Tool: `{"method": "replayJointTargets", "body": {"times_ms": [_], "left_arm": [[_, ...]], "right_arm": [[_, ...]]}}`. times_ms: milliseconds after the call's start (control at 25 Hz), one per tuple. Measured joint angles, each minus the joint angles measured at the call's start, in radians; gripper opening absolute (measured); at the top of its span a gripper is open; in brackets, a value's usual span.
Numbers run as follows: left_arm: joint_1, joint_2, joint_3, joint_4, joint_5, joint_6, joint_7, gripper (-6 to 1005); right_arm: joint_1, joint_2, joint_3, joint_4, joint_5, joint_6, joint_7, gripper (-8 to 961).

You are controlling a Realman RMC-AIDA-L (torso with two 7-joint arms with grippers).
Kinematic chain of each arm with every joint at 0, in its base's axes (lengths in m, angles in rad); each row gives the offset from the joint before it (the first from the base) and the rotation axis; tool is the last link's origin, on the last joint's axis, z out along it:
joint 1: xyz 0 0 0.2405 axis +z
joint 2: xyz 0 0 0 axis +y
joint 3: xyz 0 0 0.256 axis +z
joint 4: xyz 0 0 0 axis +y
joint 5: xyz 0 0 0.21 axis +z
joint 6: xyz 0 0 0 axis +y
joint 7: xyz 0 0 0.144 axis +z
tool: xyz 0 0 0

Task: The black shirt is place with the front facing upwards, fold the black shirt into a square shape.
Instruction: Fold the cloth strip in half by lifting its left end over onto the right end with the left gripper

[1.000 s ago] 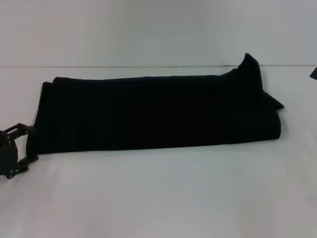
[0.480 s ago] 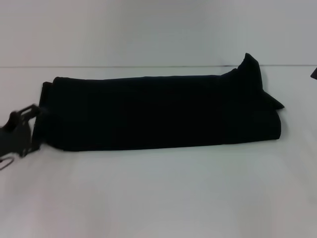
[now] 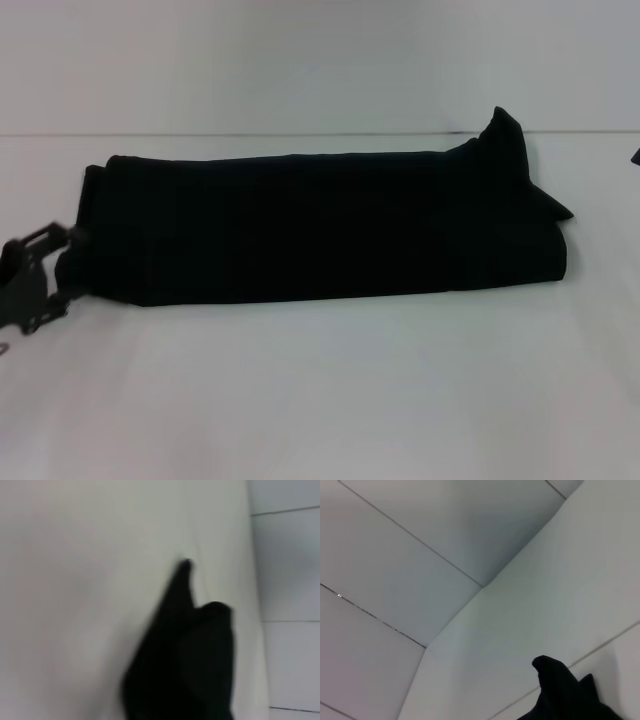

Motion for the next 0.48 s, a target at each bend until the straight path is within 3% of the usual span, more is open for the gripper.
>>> {"method": "replayJointTargets", "body": {"times_ms": [200,480], "left_arm": [[0.026,0.007,-0.001,0.005,0.039,0.026,-0.022,718],[-0.021,0.02,0.011,-0.004,0.097,-0.029,-0.045,713]], "right_arm": [[0.001,0.0,0.0,0.0,0.0,0.005,0.0,852],[0.0,0.004,0.001,0.002,-0.01,0.002,0.0,852]]}}
